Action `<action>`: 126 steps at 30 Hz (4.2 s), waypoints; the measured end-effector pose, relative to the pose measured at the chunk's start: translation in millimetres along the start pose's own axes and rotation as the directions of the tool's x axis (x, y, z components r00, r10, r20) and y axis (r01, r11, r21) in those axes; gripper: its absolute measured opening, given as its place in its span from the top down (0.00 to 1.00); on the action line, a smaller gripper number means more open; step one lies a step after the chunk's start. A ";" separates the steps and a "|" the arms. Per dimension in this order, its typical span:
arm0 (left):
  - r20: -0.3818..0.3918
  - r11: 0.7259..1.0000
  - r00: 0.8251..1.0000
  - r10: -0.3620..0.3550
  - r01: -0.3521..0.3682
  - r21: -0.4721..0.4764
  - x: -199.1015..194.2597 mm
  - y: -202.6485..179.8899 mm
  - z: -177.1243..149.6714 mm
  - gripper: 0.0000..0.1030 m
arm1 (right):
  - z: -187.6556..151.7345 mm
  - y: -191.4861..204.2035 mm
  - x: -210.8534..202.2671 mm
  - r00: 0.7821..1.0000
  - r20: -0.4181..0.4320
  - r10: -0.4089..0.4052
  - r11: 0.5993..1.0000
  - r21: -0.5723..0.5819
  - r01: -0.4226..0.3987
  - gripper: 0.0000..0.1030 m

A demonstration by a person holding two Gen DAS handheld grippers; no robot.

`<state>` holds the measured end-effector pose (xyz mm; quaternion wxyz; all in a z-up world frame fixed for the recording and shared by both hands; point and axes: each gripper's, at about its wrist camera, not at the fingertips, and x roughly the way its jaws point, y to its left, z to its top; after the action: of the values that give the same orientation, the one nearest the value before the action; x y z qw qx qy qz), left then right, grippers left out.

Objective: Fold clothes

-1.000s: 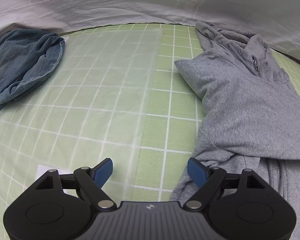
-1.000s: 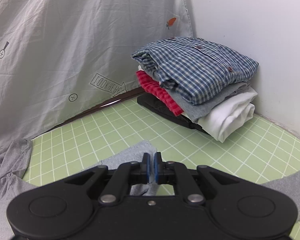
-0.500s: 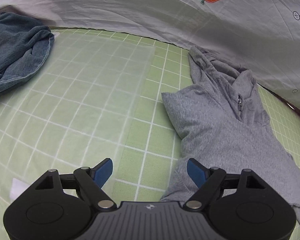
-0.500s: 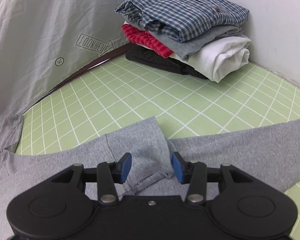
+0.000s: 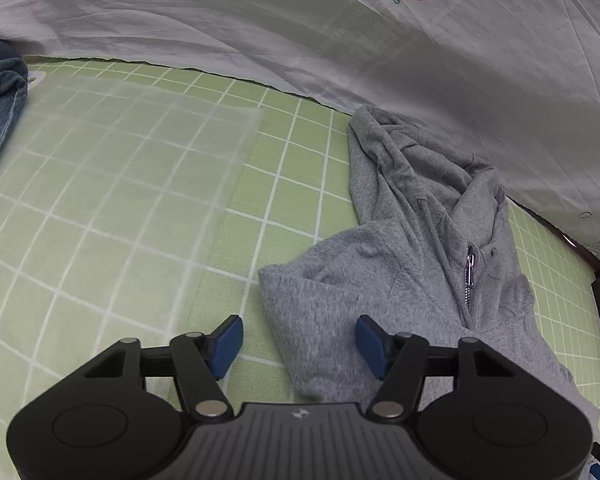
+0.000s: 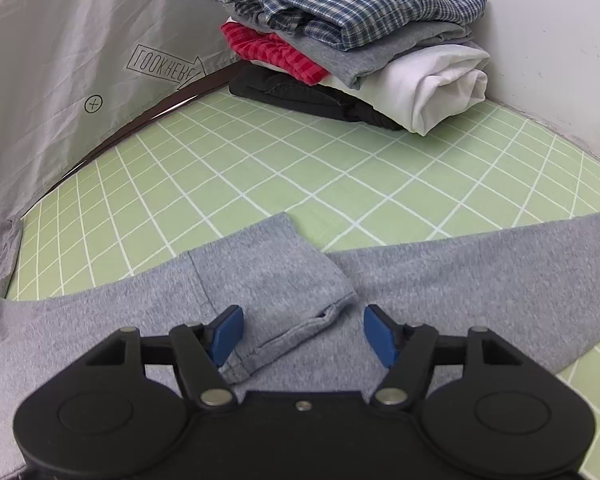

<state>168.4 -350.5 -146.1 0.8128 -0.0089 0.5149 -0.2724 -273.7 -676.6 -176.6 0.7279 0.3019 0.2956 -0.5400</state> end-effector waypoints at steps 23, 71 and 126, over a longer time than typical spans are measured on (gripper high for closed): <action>0.140 0.989 0.986 0.086 -0.102 0.109 -46.3 -12.7 -12.0 0.40 | 6.4 21.3 -24.2 0.993 0.090 0.073 0.983 -0.175 -0.057 0.93; -0.131 0.861 0.972 -0.195 0.234 0.451 2.5 -250.4 -98.6 0.64 | 18.6 -49.1 28.1 0.995 0.062 0.074 0.969 -0.242 -0.057 0.00; 0.061 0.988 0.989 0.132 -0.127 -0.086 -51.6 -19.6 -49.7 0.74 | 9.4 -46.4 28.9 0.984 0.162 0.075 0.972 -0.231 -0.036 0.00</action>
<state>101.4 -330.6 -120.8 0.8444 -0.0178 0.4977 -0.1974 -310.5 -712.2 -198.0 0.7951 0.1776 0.2836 -0.5058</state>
